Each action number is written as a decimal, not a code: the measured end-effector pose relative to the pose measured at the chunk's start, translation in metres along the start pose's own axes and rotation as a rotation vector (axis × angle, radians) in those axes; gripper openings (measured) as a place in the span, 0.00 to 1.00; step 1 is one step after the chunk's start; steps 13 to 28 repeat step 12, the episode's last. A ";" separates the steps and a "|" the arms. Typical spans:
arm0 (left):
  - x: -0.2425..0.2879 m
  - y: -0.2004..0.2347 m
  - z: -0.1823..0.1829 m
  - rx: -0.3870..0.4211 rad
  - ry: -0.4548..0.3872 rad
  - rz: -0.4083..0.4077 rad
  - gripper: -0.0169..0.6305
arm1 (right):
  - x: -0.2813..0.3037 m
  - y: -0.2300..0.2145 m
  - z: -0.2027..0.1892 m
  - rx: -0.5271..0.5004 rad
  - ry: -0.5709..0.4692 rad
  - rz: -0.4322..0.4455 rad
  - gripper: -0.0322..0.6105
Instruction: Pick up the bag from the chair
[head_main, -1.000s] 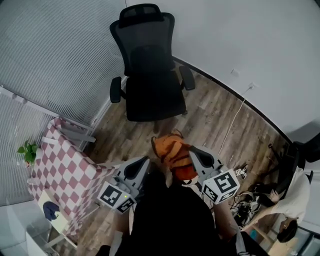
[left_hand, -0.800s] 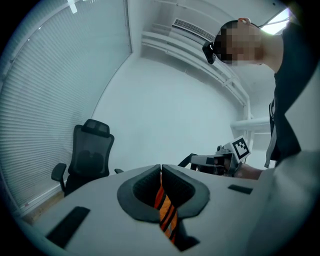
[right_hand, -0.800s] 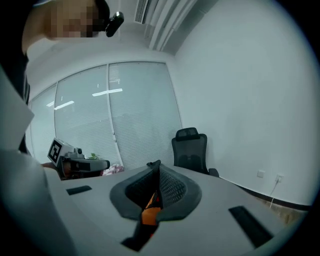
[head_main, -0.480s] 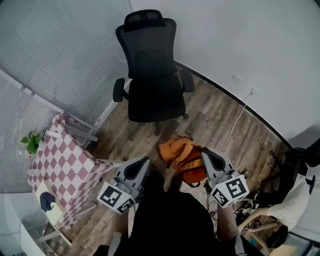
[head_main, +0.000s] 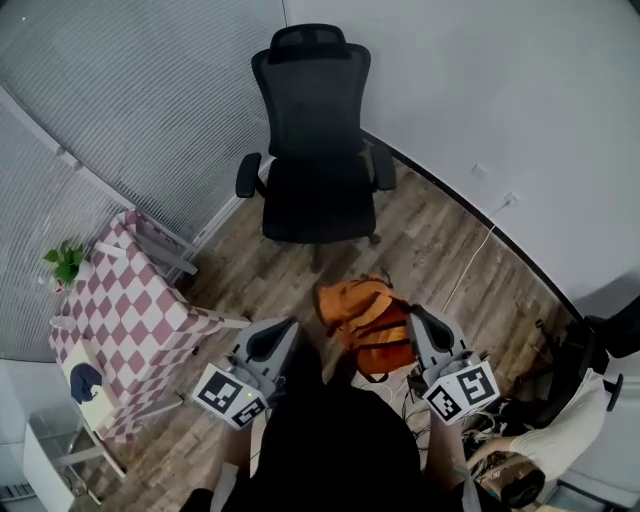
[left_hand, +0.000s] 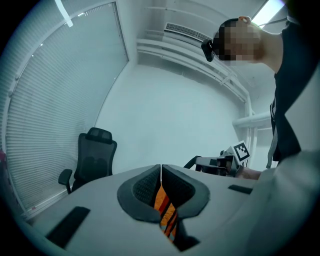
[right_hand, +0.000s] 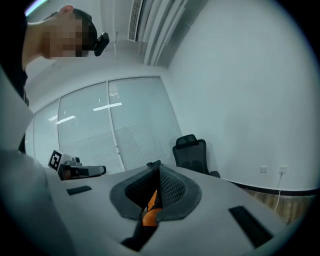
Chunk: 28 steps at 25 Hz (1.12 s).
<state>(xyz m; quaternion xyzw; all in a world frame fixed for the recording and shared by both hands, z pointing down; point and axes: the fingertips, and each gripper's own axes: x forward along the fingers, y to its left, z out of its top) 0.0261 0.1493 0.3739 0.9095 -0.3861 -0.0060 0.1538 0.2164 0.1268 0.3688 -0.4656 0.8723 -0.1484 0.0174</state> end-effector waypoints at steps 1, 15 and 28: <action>-0.001 -0.001 0.000 -0.002 -0.002 0.000 0.08 | -0.001 0.002 0.001 -0.003 0.000 0.005 0.08; -0.010 -0.008 -0.010 -0.010 0.010 0.004 0.08 | -0.006 0.019 -0.008 -0.031 0.019 0.047 0.08; -0.010 -0.008 -0.010 -0.010 0.010 0.004 0.08 | -0.006 0.019 -0.008 -0.031 0.019 0.047 0.08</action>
